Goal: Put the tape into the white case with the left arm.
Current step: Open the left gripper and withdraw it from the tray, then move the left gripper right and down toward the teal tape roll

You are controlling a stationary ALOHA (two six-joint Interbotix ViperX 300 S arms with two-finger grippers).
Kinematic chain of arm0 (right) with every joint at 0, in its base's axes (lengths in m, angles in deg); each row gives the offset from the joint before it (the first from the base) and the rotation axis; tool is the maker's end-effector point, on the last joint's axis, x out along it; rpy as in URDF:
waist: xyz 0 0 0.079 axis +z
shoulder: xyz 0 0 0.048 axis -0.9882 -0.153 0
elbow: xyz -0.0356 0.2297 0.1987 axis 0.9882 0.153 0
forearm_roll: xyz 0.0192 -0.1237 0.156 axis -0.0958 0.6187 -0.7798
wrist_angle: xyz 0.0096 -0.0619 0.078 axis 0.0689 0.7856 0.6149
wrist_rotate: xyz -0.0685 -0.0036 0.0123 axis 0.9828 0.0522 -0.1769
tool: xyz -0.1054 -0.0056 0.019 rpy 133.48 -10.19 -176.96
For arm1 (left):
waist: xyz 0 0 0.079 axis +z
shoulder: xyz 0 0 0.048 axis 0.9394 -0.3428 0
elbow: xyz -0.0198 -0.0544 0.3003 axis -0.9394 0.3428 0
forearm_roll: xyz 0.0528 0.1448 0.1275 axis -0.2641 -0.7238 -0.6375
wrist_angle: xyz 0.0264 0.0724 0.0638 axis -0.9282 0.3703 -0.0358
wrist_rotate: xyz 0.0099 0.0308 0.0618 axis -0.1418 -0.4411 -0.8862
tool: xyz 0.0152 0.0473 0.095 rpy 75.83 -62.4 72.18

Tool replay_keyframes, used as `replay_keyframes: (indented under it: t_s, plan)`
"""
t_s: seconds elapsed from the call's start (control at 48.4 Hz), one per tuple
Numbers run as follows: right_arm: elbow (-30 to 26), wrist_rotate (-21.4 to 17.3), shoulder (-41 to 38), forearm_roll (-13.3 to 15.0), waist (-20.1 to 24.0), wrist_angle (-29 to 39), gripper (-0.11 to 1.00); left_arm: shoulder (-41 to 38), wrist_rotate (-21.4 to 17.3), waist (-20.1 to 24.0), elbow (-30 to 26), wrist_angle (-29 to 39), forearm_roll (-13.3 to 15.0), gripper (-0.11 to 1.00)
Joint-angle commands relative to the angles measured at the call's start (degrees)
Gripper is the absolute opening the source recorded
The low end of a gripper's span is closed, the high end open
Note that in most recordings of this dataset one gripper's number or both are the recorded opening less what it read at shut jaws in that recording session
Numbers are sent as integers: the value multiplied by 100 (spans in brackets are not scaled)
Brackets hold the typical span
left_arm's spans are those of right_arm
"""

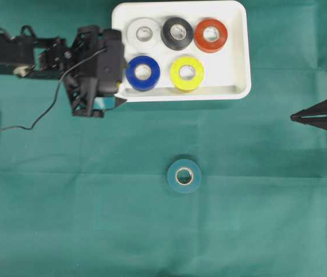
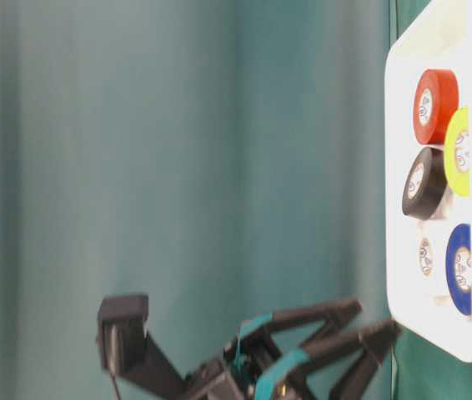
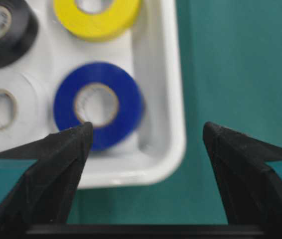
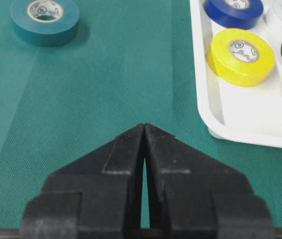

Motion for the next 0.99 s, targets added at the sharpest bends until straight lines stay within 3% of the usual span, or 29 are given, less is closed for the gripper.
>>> replay_keyframes:
  t_s: [0.0, 0.475, 0.971]
  plan:
    - [-53, 0, -53, 9, 0, -62, -9, 334, 53, -105, 97, -44, 18, 90]
    - [-70, -9, -53, 9, 0, -62, -9, 1441, 149, -677, 1011, -35, 26, 90]
    - [-70, -9, -53, 9, -9, -53, -9, 1898, 501, -949, 1433, -18, 35, 90]
